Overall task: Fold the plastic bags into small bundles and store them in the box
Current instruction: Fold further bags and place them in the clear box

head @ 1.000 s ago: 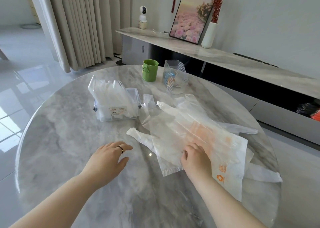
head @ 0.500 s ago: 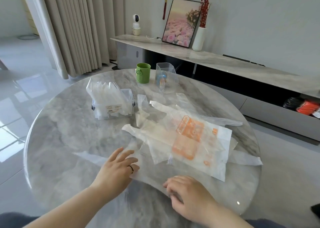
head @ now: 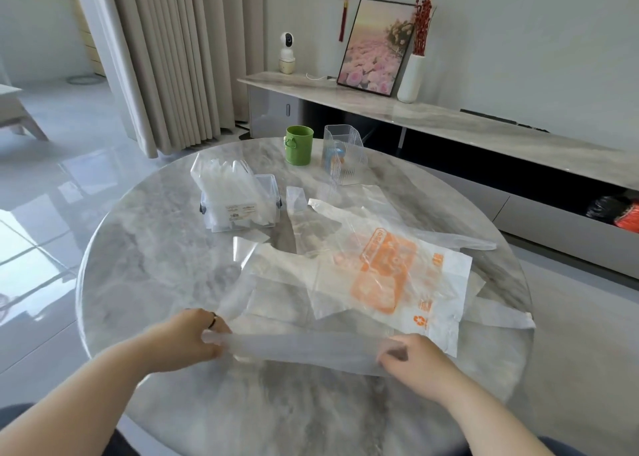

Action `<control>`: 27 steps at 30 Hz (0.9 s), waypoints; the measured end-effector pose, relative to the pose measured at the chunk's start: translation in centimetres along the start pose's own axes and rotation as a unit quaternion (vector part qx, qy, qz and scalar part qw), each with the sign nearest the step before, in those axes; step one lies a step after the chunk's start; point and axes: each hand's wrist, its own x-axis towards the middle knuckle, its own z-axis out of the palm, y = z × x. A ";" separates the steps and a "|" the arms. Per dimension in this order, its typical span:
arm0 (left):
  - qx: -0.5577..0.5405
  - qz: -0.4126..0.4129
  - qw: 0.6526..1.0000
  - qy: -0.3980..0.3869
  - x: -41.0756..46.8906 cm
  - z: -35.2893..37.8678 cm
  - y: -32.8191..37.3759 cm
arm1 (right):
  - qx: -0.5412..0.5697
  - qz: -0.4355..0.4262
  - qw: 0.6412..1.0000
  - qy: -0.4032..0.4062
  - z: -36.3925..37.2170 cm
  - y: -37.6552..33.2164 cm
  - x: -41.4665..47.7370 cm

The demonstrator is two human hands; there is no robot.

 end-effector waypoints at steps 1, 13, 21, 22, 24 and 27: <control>-0.016 -0.009 1.000 -0.004 -0.2 -0.6 -0.1 | 0.027 0.015 0.999 0.006 -0.1 0.2 0.1; -0.353 -0.125 0.908 0.189 2.4 -3.3 -0.8 | 0.062 0.131 0.982 0.117 0.1 0.8 3.6; -0.111 -0.090 0.899 0.414 3.8 -0.8 3.0 | 0.007 0.175 0.974 0.145 0.6 0.8 5.8; -0.067 -0.080 0.918 0.383 3.9 -0.3 3.3 | 0.004 0.181 0.972 0.147 0.5 0.9 6.0; 0.074 -0.097 0.957 0.263 3.7 0.3 3.7 | -0.001 0.189 0.970 0.151 0.5 1.0 6.1; 0.116 -0.132 0.966 0.190 4.2 0.7 3.2 | -0.003 0.197 0.969 0.151 0.6 1.2 6.4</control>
